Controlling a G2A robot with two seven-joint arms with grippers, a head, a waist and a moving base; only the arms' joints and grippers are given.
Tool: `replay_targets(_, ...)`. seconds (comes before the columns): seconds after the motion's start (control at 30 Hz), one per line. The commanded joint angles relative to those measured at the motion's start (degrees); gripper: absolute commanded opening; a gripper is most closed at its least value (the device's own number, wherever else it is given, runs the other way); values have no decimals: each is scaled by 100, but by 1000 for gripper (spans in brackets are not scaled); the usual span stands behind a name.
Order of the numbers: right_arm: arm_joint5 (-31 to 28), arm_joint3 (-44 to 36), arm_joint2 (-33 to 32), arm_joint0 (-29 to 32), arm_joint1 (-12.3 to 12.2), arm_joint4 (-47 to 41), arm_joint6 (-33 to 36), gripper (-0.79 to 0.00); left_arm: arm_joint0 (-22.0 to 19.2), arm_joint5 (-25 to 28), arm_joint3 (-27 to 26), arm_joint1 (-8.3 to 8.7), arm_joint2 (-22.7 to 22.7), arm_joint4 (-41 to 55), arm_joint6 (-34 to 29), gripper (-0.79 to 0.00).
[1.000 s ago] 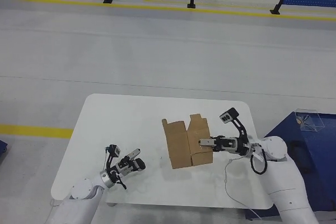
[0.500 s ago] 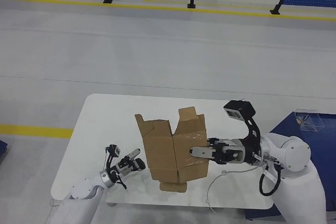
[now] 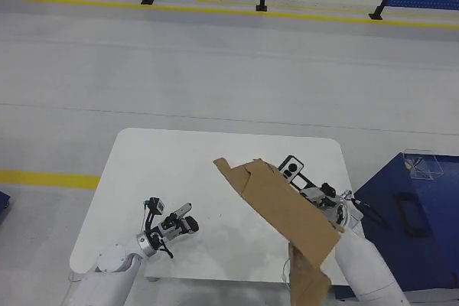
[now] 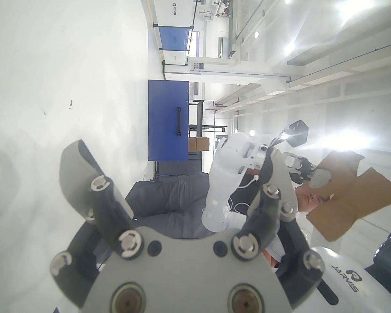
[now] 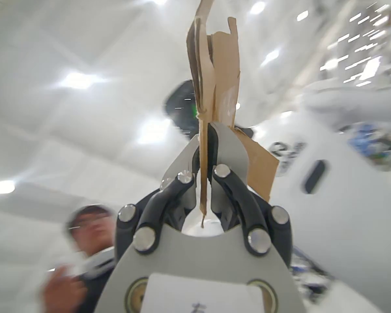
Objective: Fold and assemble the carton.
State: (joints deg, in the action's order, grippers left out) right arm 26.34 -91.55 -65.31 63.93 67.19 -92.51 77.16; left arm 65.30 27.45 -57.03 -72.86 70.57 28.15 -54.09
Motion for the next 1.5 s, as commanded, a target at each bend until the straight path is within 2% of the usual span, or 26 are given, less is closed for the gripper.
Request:
replay_targets(0.0,861,46,799,-27,128,-2256,-781,-785,0,0,0,0,0,0,0,0)
replay_targets(0.17,2291,389,1810,13,369,-5042,-2211,-785,0,0,0,0,0,0,0,0)
replay_targets(0.2,2525,535,1909,-17,407,-5323,-2446,-785,0,0,0,0,0,0,0,0)
replay_targets(0.37,2857,830,1953,-56,557,-5487,-2778,-785,0,0,0,0,0,0,0,0)
replay_targets(0.47,2582,771,1559,-67,582,-4488,-2503,-785,0,0,0,0,0,0,0,0)
replay_targets(0.57,1727,635,1035,-8,545,-2482,-1648,-785,0,0,0,0,0,0,0,0)
replay_targets(0.63,1229,572,748,24,511,-1772,-1154,-785,0,0,0,0,0,0,0,0)
replay_targets(0.77,-911,531,-207,4,341,722,-460,-785,0,0,0,0,0,0,0,0)
replay_targets(0.93,-3586,98,-1300,229,167,3110,-449,-785,0,0,0,0,0,0,0,0)
replay_targets(1.03,-4771,-302,-1715,485,111,4179,-557,-785,0,0,0,0,0,0,0,0)
replay_targets(1.13,-6145,-703,-2106,763,83,5524,-982,-785,0,0,0,0,0,0,0,0)
replay_targets(1.17,-6417,-790,-2151,836,85,5766,-1103,-785,0,0,0,0,0,0,0,0)
replay_targets(1.47,-6417,-790,-2151,836,85,5766,-1103,-785,0,0,0,0,0,0,0,0)
